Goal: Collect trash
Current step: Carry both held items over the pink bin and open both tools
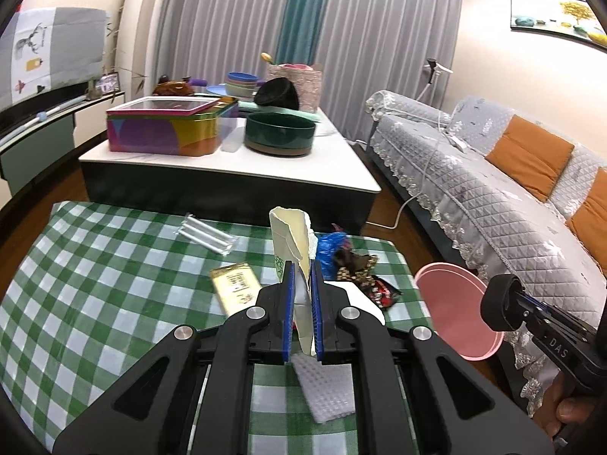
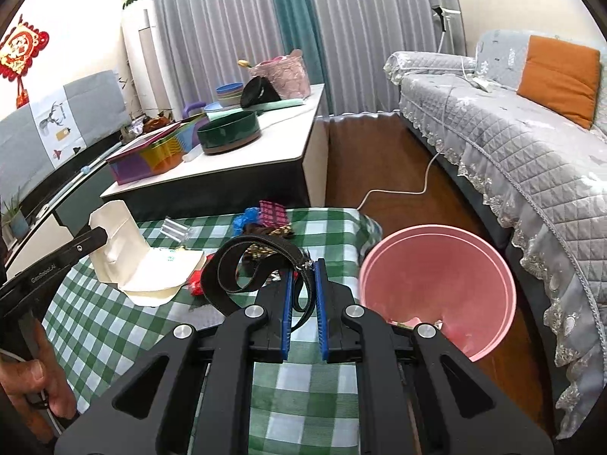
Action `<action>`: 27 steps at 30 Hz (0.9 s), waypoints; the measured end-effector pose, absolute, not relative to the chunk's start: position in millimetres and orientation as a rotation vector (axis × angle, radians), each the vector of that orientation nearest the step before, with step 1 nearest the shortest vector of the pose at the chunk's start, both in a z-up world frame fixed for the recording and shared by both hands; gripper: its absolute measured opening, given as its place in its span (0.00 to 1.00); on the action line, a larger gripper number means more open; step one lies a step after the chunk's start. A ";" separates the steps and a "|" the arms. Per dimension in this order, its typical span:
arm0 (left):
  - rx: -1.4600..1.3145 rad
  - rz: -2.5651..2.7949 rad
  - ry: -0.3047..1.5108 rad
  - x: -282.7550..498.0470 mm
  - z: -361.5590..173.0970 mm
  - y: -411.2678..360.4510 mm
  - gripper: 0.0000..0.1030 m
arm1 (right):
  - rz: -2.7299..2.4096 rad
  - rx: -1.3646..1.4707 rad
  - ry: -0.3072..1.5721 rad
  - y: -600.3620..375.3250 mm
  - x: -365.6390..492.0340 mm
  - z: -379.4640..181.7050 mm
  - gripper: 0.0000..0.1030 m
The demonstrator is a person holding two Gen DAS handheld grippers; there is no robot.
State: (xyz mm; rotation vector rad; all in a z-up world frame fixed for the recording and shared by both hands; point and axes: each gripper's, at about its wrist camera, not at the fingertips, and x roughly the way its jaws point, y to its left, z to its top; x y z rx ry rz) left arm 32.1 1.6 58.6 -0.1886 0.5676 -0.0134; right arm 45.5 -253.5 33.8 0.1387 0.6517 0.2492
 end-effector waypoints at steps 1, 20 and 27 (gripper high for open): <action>-0.186 -0.023 0.566 32.9 59.0 -1.9 0.08 | 0.242 0.139 0.650 -256.5 45.3 33.7 0.11; -0.150 -0.121 0.573 42.1 57.8 -46.0 0.08 | 0.140 0.172 0.646 -300.3 47.3 29.8 0.11; -0.130 -0.147 0.580 46.2 56.9 -63.2 0.08 | 0.082 0.198 0.634 -326.0 52.9 30.9 0.11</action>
